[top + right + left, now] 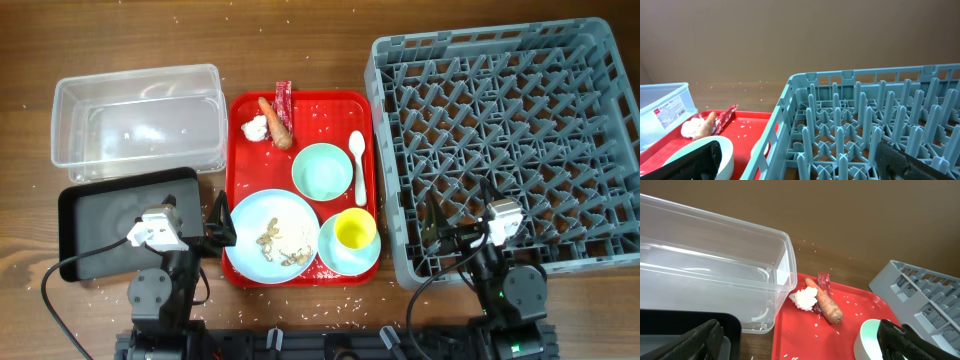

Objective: Sort waste into correct bins and load items into the dishwasher rack
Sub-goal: 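Move both grippers toward the yellow cup on the red tray, then grasp the yellow cup with the left gripper and lift it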

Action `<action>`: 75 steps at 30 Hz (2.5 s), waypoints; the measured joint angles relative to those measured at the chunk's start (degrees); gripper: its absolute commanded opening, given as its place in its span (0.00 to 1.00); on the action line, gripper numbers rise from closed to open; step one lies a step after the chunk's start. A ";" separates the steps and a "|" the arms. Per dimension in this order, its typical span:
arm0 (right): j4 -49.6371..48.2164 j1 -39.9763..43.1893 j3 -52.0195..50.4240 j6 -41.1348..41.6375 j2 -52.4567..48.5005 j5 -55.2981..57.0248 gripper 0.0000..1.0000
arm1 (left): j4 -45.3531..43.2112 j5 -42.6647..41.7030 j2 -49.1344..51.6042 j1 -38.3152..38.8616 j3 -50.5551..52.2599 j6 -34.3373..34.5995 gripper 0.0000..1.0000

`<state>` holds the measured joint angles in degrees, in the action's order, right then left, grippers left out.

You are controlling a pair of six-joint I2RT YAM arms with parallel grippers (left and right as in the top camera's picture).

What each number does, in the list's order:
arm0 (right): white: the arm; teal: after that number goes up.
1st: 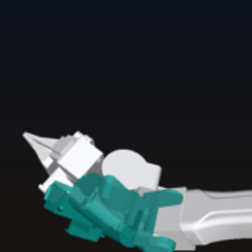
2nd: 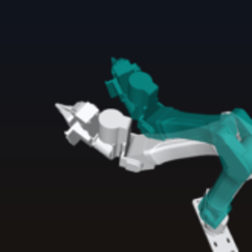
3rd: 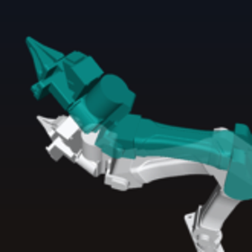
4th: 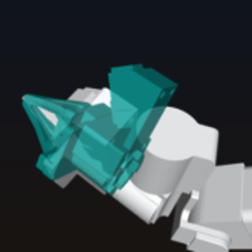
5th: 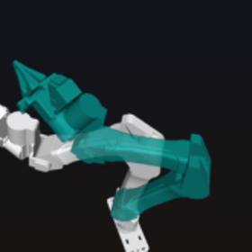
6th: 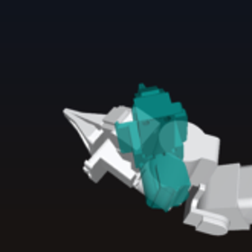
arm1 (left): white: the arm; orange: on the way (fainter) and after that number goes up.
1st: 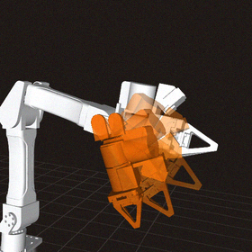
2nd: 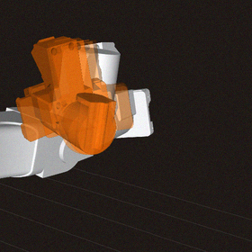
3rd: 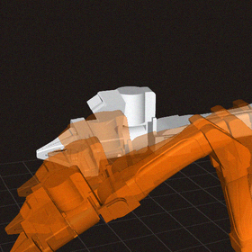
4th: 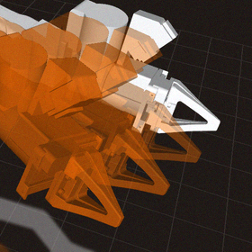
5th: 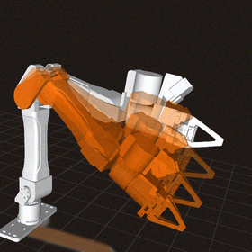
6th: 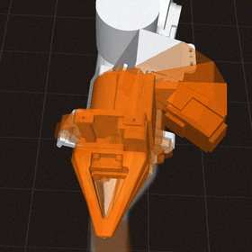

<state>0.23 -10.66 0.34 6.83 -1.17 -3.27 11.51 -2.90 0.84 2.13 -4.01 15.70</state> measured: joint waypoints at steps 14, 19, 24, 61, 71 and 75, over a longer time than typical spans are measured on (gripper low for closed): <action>-3.30 0.00 0.00 1.90 0.00 -0.68 1.00 | -1.22 -0.39 0.02 0.00 0.15 0.52 1.00; -13.27 0.00 2.29 5.40 -0.22 -7.65 1.00 | -12.81 -5.27 0.26 0.00 -0.09 5.77 0.99; -5.81 0.00 19.71 6.03 -11.08 -10.34 1.00 | 0.33 -7.74 13.68 0.00 -15.30 7.80 0.99; 46.47 11.47 65.51 12.44 -70.62 -13.40 1.00 | 44.50 -1.36 95.25 43.39 -66.38 17.53 0.04; 38.60 11.45 65.55 -2.62 -70.62 -46.56 0.85 | 45.42 -35.87 72.81 11.93 -75.78 13.03 0.04; 24.85 10.99 65.83 -7.89 -70.62 -72.24 0.88 | 41.53 -54.47 73.18 7.15 -75.78 11.74 0.04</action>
<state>25.08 0.34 66.17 -1.06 -71.79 -75.50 53.04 -57.36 74.02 9.28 -79.79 27.44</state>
